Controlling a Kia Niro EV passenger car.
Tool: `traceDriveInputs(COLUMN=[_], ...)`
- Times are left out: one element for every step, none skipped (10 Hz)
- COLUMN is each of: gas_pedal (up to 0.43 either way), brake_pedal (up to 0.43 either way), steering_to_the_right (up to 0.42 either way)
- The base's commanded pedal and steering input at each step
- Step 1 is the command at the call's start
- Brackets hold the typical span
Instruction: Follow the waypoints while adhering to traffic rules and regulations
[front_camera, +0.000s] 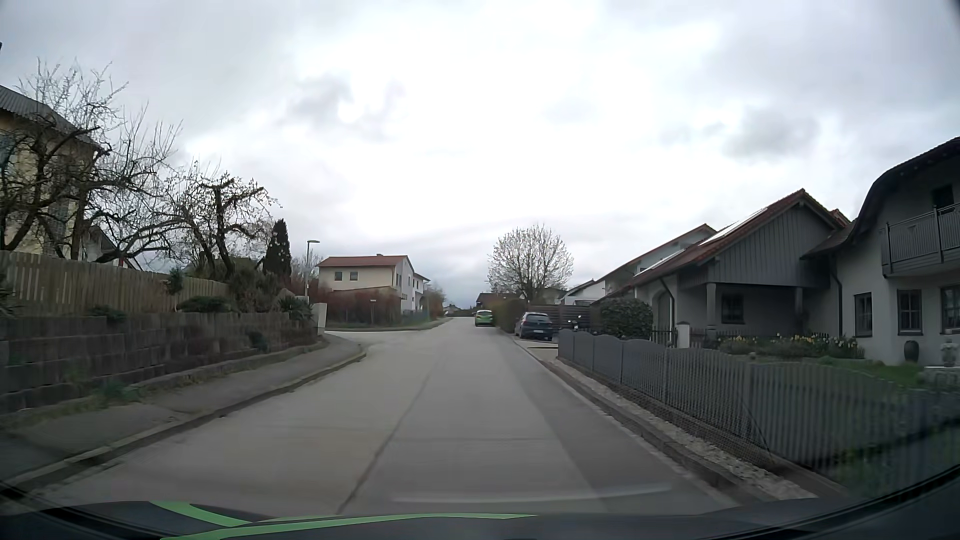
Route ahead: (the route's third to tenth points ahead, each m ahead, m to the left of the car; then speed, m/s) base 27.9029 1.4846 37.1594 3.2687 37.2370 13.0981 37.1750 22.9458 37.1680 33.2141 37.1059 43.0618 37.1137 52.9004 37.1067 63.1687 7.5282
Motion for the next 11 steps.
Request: traceDriveInputs(gas_pedal=[0.189, 0.169, 0.157, 0.157, 0.15, 0.118, 0.118, 0.118, 0.118, 0.118, 0.098], brake_pedal=[0.0, 0.0, 0.0, 0.0, 0.0, 0.0, 0.0, 0.0, 0.0, 0.0, 0.0], steering_to_the_right=[0.001, 0.002, 0.001, 0.001, 0.001, 0.001, 0.001, 0.001, 0.001, 0.001, 0.001])
